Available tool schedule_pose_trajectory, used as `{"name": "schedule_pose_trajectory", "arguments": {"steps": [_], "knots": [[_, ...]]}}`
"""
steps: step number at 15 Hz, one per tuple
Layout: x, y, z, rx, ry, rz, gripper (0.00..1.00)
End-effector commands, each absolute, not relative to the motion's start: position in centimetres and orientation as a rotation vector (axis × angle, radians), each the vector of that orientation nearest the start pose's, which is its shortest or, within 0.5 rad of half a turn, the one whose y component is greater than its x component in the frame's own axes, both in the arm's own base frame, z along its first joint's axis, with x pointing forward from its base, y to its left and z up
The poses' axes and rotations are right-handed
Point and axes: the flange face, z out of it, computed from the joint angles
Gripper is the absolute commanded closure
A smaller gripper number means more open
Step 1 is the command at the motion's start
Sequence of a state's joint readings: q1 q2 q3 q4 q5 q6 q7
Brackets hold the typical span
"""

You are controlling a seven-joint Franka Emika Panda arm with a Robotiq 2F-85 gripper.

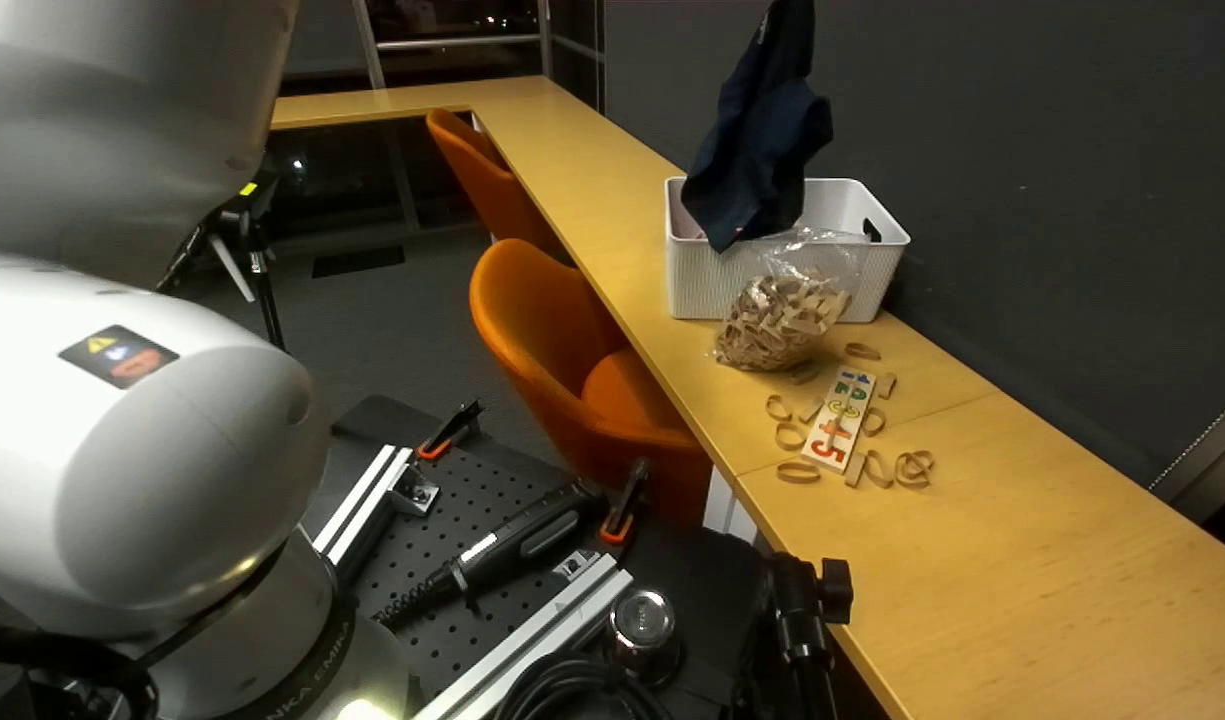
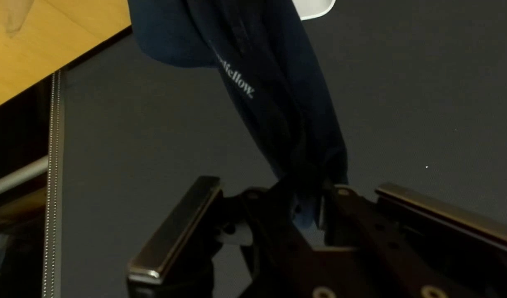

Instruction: Put the peach and blue shirts in the basket

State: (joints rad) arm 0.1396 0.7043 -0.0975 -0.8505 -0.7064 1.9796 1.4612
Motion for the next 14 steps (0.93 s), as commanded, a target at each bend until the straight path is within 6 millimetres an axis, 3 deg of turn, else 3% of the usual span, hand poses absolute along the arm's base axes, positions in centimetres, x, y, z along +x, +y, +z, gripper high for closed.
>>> {"name": "schedule_pose_trajectory", "arguments": {"steps": [1, 4, 10, 11, 14], "knots": [[79.5, 3.0, 53.3, -2.579, 1.761, -1.360, 0.98], [80.5, 2.7, 49.7, -2.625, 1.766, -1.313, 0.98], [80.3, 6.2, 43.5, -2.747, 1.780, -1.111, 0.98], [80.1, 6.8, 42.7, -2.759, 1.791, -1.063, 0.69], [79.6, 7.9, 42.1, -2.763, 1.800, -0.975, 0.54]]}}
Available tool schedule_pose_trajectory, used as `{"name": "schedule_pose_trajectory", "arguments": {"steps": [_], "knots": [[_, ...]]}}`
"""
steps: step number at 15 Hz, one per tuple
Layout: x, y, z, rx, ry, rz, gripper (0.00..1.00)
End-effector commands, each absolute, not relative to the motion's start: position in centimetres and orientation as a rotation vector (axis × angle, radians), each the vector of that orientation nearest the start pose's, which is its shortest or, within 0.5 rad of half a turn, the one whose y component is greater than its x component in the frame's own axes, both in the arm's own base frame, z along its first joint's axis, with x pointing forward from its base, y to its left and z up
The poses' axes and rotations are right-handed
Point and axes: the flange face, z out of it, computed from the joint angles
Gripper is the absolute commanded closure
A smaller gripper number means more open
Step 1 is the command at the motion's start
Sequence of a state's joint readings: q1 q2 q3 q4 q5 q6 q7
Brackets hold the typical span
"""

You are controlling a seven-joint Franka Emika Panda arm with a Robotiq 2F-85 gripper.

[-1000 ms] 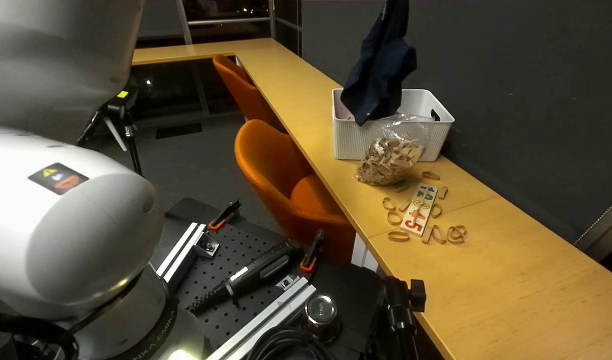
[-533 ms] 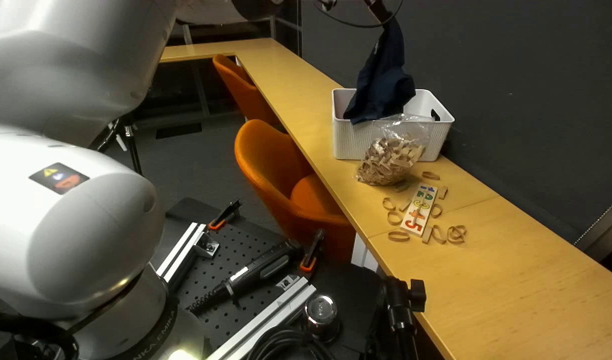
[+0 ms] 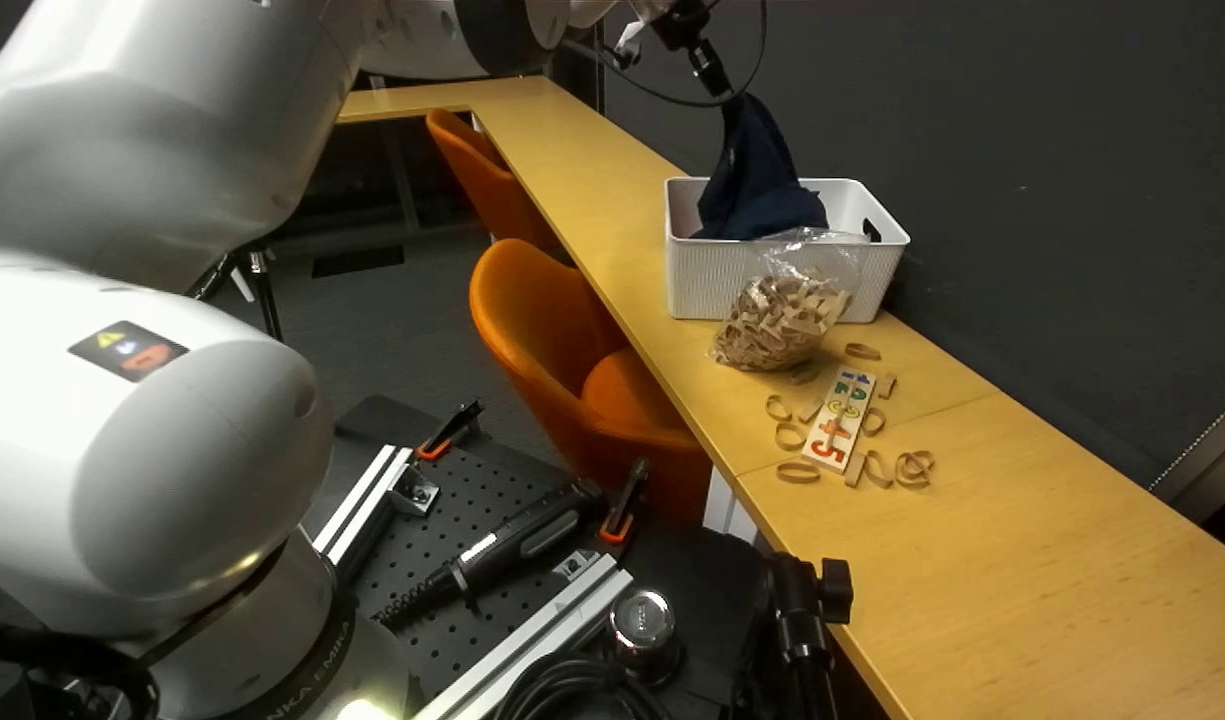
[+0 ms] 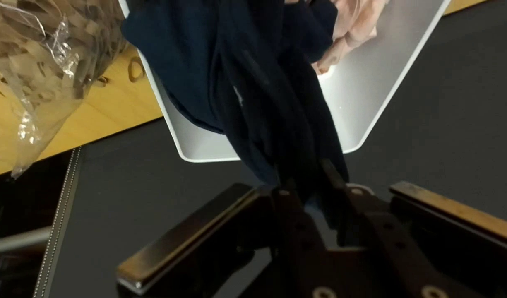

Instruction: Put the peach and blue shirts in the basket

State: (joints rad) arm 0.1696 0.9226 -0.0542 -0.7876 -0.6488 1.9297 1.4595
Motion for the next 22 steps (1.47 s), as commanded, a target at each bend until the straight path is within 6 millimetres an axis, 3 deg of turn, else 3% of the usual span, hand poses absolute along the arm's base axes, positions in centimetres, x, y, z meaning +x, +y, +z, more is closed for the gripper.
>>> {"name": "schedule_pose_trajectory", "arguments": {"steps": [1, 6, 8, 15, 22], "knots": [[79.3, 8.1, 42.1, -2.768, 1.805, -0.935, 0.46], [77.3, 9.5, 42.8, -2.767, 1.874, -0.743, 0.10], [76.0, 10.4, 43.0, -2.773, 1.891, -0.642, 0.00], [70.2, 11.6, 40.3, -2.713, 2.062, -0.366, 0.00], [64.0, 9.7, 36.5, -2.557, 2.283, -0.326, 0.00]]}}
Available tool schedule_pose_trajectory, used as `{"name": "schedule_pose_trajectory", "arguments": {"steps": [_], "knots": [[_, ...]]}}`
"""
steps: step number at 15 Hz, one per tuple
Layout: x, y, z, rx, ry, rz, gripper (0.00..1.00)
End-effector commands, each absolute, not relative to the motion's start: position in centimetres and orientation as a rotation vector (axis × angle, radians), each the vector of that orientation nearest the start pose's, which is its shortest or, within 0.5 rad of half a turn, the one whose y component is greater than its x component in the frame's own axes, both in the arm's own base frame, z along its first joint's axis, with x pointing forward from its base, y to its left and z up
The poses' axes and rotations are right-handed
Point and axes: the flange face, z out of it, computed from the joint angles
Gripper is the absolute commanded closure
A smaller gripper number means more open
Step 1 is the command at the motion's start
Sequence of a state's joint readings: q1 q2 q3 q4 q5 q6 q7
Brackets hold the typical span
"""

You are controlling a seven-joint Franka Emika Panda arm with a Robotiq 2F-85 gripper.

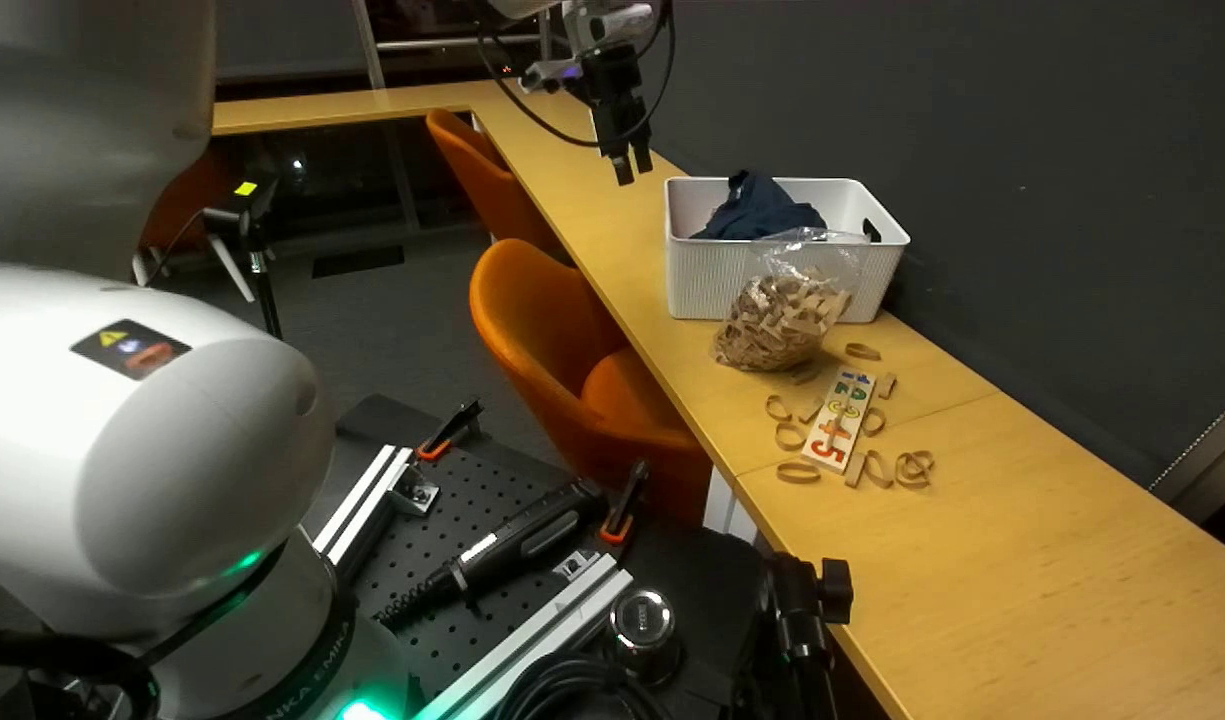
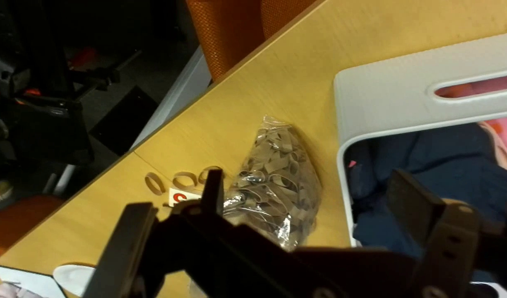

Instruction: Put the peach and blue shirts in the basket

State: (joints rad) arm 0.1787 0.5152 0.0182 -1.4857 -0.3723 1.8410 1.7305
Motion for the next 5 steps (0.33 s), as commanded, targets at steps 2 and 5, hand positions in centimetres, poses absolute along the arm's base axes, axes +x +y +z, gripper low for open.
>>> {"name": "schedule_pose_trajectory", "arguments": {"steps": [2, 5], "knots": [[62.1, 9.4, 35.6, -2.531, 2.315, -0.326, 0.00], [60.0, 8.9, 34.7, -2.502, 2.355, -0.318, 0.00]]}}
